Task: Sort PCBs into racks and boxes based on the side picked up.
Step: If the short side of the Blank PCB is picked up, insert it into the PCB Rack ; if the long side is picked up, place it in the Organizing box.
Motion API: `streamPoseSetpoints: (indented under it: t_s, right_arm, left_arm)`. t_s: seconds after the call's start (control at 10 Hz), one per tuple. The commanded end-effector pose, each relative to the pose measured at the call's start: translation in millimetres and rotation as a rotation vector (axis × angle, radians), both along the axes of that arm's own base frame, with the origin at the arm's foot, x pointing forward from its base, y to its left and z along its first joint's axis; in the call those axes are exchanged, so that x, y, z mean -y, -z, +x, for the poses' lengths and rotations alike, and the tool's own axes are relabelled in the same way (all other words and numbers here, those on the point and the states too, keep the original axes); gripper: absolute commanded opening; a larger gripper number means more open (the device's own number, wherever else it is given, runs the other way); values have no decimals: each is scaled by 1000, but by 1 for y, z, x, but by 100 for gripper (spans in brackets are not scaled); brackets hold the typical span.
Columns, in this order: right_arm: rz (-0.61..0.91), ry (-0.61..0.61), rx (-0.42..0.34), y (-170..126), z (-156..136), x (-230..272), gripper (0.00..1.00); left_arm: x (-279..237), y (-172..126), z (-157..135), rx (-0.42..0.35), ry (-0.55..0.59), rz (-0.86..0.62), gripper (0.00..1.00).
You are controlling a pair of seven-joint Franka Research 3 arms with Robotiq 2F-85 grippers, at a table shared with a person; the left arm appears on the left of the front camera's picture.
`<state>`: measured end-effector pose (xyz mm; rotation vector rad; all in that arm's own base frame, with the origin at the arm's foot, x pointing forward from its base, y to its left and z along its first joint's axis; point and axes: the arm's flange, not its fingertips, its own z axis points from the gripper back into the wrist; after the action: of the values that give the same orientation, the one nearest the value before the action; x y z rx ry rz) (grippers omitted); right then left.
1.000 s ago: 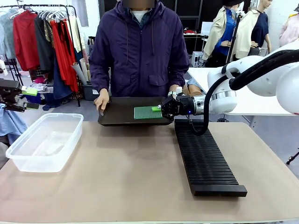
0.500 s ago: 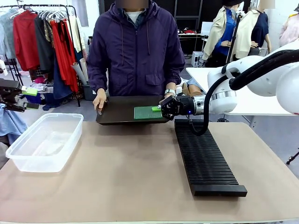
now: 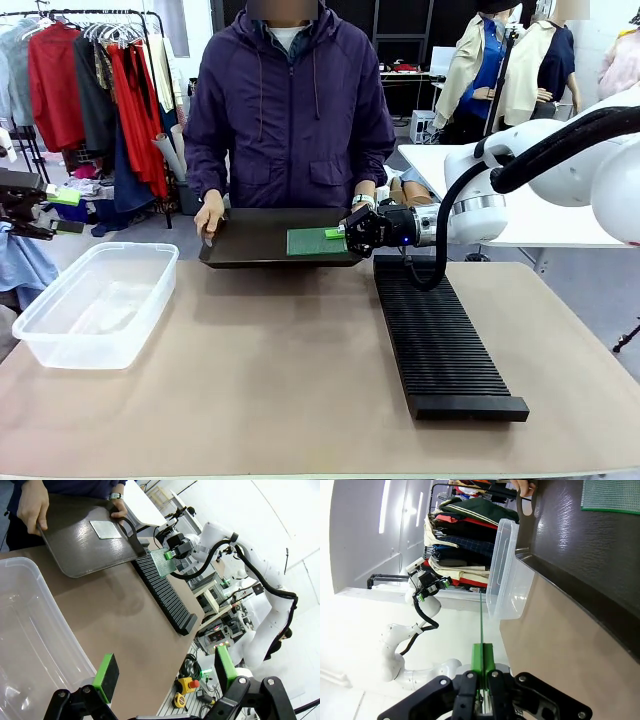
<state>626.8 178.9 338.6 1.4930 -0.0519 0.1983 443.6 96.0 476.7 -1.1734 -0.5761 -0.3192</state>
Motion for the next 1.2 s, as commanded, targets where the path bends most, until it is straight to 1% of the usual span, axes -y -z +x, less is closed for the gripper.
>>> streamPoseSetpoints:
  t_s: [0.0,0.7,0.8,0.9,1.1]
  right_arm:
    - [16,2,-3,-2,0,0,0]
    - [0,0,0,0,0,0,0]
    - [9,-29,28,-1,2,8,0]
    - [19,-51,74,-3,3,18,0]
    - [63,-80,124,-10,1,48,0]
  left_arm:
    - [0,-2,0,4,-1,-1,100]
    - [0,-2,0,4,-1,-1,100]
    - [0,-2,0,4,-1,-1,100]
    - [0,-2,0,4,-1,-1,100]
    - [0,-2,0,4,-1,-1,100]
